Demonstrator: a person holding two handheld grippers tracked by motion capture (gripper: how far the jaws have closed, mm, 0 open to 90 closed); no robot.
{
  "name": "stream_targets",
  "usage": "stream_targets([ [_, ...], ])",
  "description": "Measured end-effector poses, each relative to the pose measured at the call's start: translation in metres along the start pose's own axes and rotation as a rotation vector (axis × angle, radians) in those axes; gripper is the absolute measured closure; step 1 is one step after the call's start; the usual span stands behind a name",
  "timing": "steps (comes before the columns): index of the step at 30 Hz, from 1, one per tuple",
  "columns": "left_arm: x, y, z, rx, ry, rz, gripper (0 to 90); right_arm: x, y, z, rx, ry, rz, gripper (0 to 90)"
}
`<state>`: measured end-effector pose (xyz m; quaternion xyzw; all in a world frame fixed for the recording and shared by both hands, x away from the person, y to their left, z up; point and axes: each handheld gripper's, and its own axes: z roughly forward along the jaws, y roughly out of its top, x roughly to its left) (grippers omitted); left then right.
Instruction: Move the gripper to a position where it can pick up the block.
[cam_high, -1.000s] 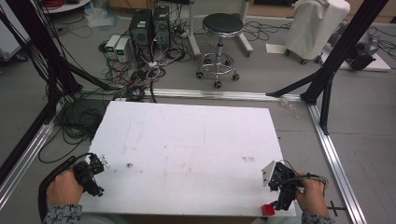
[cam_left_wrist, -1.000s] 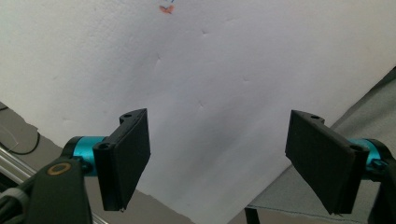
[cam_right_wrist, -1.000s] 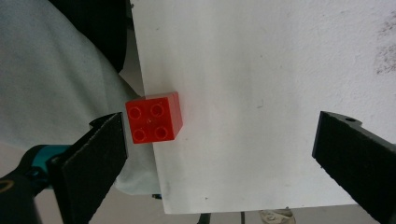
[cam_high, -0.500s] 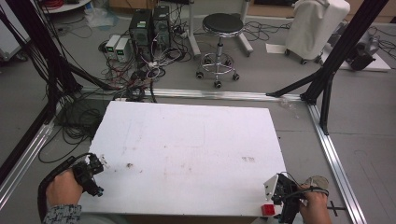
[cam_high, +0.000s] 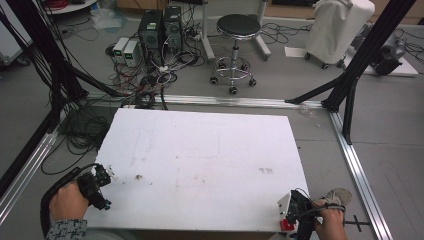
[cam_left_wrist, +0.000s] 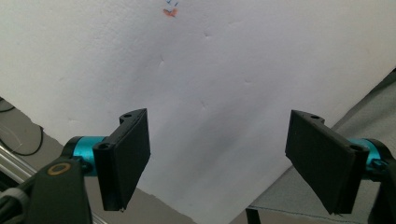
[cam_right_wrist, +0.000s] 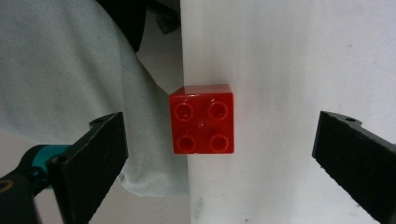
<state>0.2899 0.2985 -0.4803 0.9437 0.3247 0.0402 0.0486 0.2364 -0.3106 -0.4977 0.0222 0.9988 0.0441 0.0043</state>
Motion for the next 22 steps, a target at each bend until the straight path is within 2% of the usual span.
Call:
stream_targets([
  [12,0.0,0.0,0.0,-0.005,0.0,-0.002,22.2,0.0,0.002,0.017,0.018,0.005,-0.012,2.6],
  [16,0.0,0.0,0.0,-0.005,-0.003,-0.001,22.3,0.0,0.003,0.027,0.042,0.019,-0.016,2.6],
  [22,0.0,0.0,0.001,-0.007,-0.007,-0.003,22.2,-0.001,0.002,0.026,0.034,0.007,-0.008,2.6],
])
